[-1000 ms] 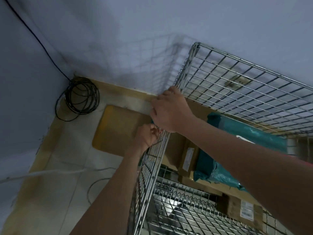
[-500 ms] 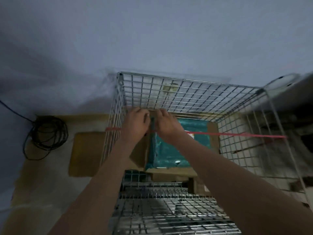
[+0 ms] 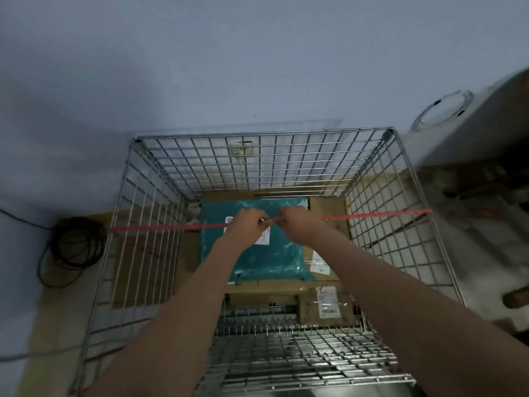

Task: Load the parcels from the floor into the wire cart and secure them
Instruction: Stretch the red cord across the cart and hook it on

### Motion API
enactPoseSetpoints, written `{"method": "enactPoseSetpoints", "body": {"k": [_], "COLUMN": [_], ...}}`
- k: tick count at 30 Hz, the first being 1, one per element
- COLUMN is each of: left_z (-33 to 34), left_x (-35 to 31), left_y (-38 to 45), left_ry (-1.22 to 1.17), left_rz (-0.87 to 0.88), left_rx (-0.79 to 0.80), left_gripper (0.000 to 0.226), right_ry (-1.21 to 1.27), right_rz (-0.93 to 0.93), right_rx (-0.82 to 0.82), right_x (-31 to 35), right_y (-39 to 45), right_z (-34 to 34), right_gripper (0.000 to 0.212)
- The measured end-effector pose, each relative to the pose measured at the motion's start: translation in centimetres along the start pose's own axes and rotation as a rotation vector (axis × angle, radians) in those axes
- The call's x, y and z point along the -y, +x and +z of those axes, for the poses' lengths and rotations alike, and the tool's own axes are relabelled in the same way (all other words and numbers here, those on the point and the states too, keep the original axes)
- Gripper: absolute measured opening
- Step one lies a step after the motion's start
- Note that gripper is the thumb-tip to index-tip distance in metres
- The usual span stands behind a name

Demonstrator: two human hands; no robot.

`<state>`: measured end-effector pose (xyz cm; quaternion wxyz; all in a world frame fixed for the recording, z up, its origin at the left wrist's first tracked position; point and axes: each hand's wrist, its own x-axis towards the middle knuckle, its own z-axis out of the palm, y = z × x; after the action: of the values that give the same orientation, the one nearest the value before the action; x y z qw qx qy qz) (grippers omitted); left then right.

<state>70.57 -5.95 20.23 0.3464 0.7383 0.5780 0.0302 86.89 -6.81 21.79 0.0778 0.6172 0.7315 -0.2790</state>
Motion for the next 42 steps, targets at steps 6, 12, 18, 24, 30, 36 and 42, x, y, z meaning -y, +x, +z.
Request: {"method": "enactPoseSetpoints", "body": {"k": [6,12,18,24,30,36,42], "left_z": [-0.6,0.1,1.3,1.3,1.9,2.8,3.0], "left_x": [0.9,2.1,3.6,3.9,4.7,3.2,4.2], "left_y": [2.6,2.9,3.0,2.6,0.9,0.1,-0.5], "left_ry": [-0.107,-0.159,-0.176,0.002,0.588,0.694,0.733], "left_rz": [-0.042,-0.02,-0.026,0.089,0.162,0.007,-0.012], "left_rx": [0.129,0.086,0.036,0.002,-0.102,-0.152,-0.113], "left_gripper": [0.03,0.031,0.031,0.028,0.036,0.012,0.006], "right_ry": [0.046,0.001,-0.112,-0.175,-0.259,-0.316,-0.288], "right_rz": [0.061,0.062,0.011,-0.001,-0.002,0.064,0.039], "right_rx": [0.101,0.105,0.051,0.038,-0.089,-0.146,-0.123], "right_x": [-3.1,-5.9,-6.9,-7.9,-8.6,-9.1,-9.9], "right_y": [0.6,-0.3,-1.1,0.1,-0.6,-1.0,-1.3], "right_z": [-0.9,0.1,0.7,1.2,1.8,2.0,1.9], "right_gripper": [0.036,0.024,0.024,0.024,0.044,0.033,0.023]}}
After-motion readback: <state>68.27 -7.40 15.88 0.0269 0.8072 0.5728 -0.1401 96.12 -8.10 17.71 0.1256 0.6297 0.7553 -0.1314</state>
